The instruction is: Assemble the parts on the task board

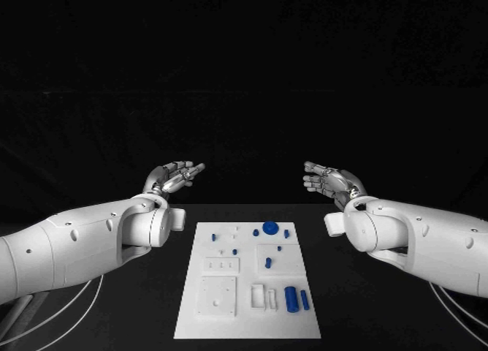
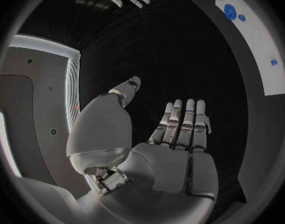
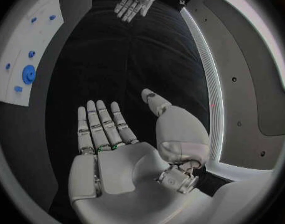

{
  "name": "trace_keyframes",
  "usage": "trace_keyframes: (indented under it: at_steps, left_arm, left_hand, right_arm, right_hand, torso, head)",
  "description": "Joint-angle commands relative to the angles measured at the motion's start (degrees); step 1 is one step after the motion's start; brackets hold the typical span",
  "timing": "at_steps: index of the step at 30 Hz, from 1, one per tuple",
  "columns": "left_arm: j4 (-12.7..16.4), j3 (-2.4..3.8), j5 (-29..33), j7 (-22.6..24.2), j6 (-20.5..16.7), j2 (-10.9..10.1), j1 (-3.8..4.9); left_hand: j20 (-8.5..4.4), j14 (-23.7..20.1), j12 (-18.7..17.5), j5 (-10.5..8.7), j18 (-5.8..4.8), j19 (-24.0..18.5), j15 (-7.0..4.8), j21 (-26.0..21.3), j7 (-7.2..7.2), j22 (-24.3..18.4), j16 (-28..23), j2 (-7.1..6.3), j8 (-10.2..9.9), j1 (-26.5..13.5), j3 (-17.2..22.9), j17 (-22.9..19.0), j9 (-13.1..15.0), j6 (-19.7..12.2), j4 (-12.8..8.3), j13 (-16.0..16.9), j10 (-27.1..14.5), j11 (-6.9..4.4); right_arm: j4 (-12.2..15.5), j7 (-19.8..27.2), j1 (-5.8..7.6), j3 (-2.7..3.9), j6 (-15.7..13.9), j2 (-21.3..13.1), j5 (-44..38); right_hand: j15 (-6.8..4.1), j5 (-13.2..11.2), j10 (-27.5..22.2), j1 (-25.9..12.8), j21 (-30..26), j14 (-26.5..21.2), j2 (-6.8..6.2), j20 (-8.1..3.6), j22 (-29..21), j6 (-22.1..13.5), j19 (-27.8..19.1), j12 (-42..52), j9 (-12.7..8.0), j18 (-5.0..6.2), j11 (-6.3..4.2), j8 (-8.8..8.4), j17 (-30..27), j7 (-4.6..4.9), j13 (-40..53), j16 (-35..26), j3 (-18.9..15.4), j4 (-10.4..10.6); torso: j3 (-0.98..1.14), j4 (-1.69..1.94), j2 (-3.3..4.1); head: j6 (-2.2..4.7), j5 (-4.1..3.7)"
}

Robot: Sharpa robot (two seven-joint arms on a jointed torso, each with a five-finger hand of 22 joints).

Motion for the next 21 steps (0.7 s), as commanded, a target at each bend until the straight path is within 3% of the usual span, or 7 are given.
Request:
trace_keyframes:
  at_steps: [1, 8, 9, 12, 16, 18, 21]
  left_arm:
    - [-0.6, -0.26, 1.2, -2.8, 4.6, 0.3, 0.48]
    - [-0.6, -0.26, 1.2, -2.8, 4.6, 0.3, 0.48]
    - [-0.2, -0.27, 1.2, -1.9, 6.0, -0.8, 0.45]
    - [0.1, -0.27, 1.2, -1.4, 6.3, -1.1, 0.45]
    - [-0.1, -0.26, 1.3, -2.0, 7.1, -1.0, 0.47]
    - [-0.1, -0.26, 1.3, -2.0, 7.1, -1.0, 0.47]
    - [0.8, -0.25, 0.8, -2.4, 7.9, -1.6, 0.48]
  left_hand:
    - [-0.01, 0.6, 0.3, 0.27, -0.45, 0.6, 0.09, 0.2, 0.07, 2.0, 0.4, -0.21, 0.4, 1.2, 0.6, 0.5, 0.5, 0.6, 0.1, 0.1, 0.8, 0.18]
    - [-0.05, 0.8, 0.4, 0.27, -0.45, 0.6, 0.16, 0.4, 0.18, 2.0, 0.6, -0.06, 0.6, 1.5, 0.5, 0.6, 0.6, 0.7, 0.2, 0.1, 1.0, 0.32]
    - [-0.12, 1.1, 0.4, 0.27, -0.45, 0.8, 0.18, 0.5, 0.34, 2.0, 0.8, -0.01, 0.7, 1.7, 0.5, 0.7, 0.7, 0.9, 0.2, 0.2, 1.2, 0.41]
    - [-0.91, 3.4, 1.7, 0.41, -0.20, 2.5, 0.24, 1.6, 2.52, 1.9, 2.1, 1.09, 2.3, 2.5, 0.1, 1.3, 1.3, 4.1, -0.2, 0.7, 4.0, 1.68]
    - [-2.61, 8.6, 3.4, 0.30, 0.80, 7.4, -0.15, 3.6, 3.15, 1.7, 4.4, 3.62, 3.3, 4.1, -1.7, 2.0, 1.2, 7.8, -2.4, 1.3, 8.6, 2.51]
    - [-2.95, 10.6, 3.7, 0.28, 1.41, 9.4, -0.35, 4.2, 3.26, 1.5, 5.0, 4.84, 3.4, 4.6, -2.8, 1.9, 0.9, 9.1, -3.8, 1.3, 10.0, 2.63]
    - [-3.23, 14.3, 4.2, 0.30, 2.10, 11.3, -0.50, 4.7, 3.80, 1.5, 6.4, 6.17, 3.3, 5.4, -3.7, 2.2, 0.4, 10.6, -5.7, 1.4, 12.1, 3.25]
  right_arm:
    - [-1.9, -8.0, 1.39, -0.90, 11.9, 0.3, -2.3]
    - [-3.5, -10.2, 2.74, -1.85, 14.8, 0.5, -2.7]
    - [-8.0, -10.7, 2.76, -1.85, 13.7, 2.5, -21.0]
    - [-9.1, -10.4, 2.75, -1.84, 13.8, 3.3, -27.2]
    - [-11.3, -9.2, 2.75, -1.82, 14.5, 4.7, -44.6]
    - [-12.0, -9.1, 2.74, -1.80, 13.8, 5.4, -50.9]
    - [-12.5, -9.0, 2.73, -1.77, 13.4, 6.4, -55.4]
  right_hand:
    - [1.18, -0.4, 2.4, 3.7, 0.6, 1.8, -0.66, 0.10, 2.8, 1.6, 1.6, 0.6, 0.7, 0.87, 0.74, 1.11, 0.8, 3.93, 0.2, 1.2, 1.4, -2.4]
    - [1.54, -1.3, 6.6, 8.4, 1.1, 5.2, -1.86, -0.33, 3.5, 4.6, 5.5, 1.7, 1.0, 2.28, 0.99, 2.77, 1.6, 4.08, 0.5, 3.1, 2.7, -6.9]
    - [1.23, -0.8, 8.1, 9.6, 1.3, 6.7, -2.04, -0.48, 3.6, 5.8, 6.8, 2.2, 1.2, 2.78, 0.67, 3.33, 1.9, 3.99, 0.7, 3.9, 3.3, -8.0]
    - [-0.25, -0.4, 11.2, 11.1, 2.1, 10.5, -1.95, -0.73, 3.6, 8.4, 10.4, 3.4, 1.4, 4.11, -0.45, 4.41, 2.7, 3.50, 0.9, 5.7, 4.4, -9.5]
    - [-2.37, -2.5, 14.7, 13.8, 3.0, 15.6, -2.24, -0.93, 2.9, 11.6, 15.8, 4.6, 1.6, 6.22, -1.80, 5.32, 3.7, 2.62, 0.9, 7.7, 7.0, -11.0]
    - [-4.39, -7.2, 16.4, 16.0, 4.1, 20.0, -2.94, -1.15, 2.6, 12.8, 20.2, 5.2, 1.5, 7.79, -2.40, 5.49, 5.0, 2.14, 1.0, 9.8, 10.1, -10.5]
    - [-7.60, -7.4, 18.0, 17.6, 7.1, 26.9, -3.89, -1.82, 2.9, 14.0, 27.5, 5.6, 1.6, 10.16, -2.99, 5.79, 7.5, 1.36, 1.1, 13.6, 12.3, -9.9]
  torso:
    - [-0.01, 0.00, 0.01]
    - [-0.01, 0.00, 0.01]
    - [0.23, -0.13, 0.19]
    - [0.14, -0.10, 0.23]
    - [0.07, -0.07, 0.28]
    - [0.06, -0.05, 0.27]
    - [0.13, 0.02, 0.40]
  head:
    - [0.00, -0.02]
    - [0.00, -0.02]
    - [0.18, 1.10]
    - [0.24, 1.09]
    - [0.08, 1.30]
    - [0.31, 1.46]
    - [0.38, 1.66]
